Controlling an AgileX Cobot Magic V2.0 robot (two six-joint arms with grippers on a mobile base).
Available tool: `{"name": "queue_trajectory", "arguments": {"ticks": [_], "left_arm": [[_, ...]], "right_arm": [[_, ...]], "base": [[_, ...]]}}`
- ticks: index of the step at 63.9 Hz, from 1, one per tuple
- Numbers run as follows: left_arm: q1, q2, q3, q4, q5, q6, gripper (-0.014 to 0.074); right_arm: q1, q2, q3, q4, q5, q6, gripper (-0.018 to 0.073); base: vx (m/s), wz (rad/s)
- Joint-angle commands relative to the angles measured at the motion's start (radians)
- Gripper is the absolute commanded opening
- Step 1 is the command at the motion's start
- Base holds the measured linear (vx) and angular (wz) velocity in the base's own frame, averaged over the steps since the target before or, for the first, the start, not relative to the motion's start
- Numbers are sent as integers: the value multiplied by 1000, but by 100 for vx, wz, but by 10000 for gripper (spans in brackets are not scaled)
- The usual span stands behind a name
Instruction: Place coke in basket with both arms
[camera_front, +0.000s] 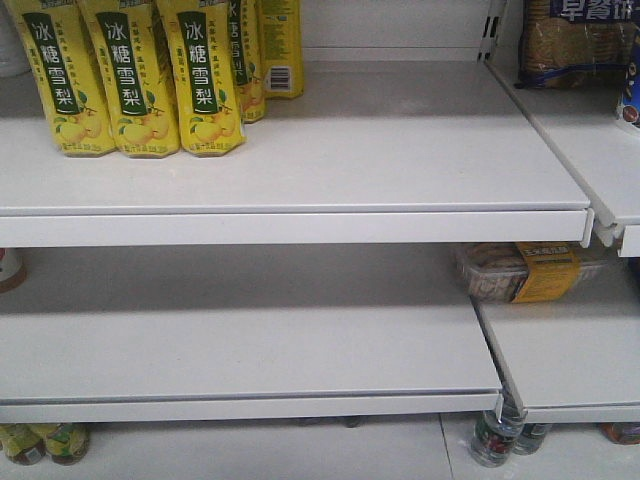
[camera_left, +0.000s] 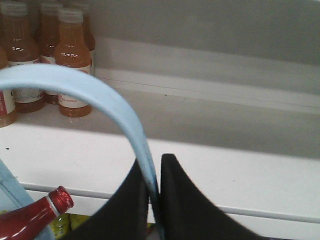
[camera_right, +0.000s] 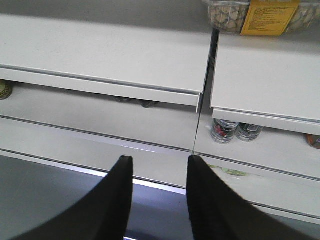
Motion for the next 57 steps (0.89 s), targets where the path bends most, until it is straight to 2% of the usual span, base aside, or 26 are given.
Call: {"name": "queue_trajectory", "arguments": {"ticks": [1, 16, 31, 57], "left_arm": [[0, -23, -29, 75, -110, 35, -6], [-2, -23, -29, 102, -102, 35, -6], [-58, -23, -29, 102, -107, 34, -6], [-57, -21, -36, 101, -108, 34, -6]], "right_arm": [[-8, 7, -25, -3, -49, -4, 255], [-8, 7, -25, -3, -49, -4, 255], [-8, 7, -25, -2, -50, -4, 255], [-8, 7, -25, -2, -50, -4, 255]], "base": [[0, 0], [0, 0], [0, 0], [0, 0]]}}
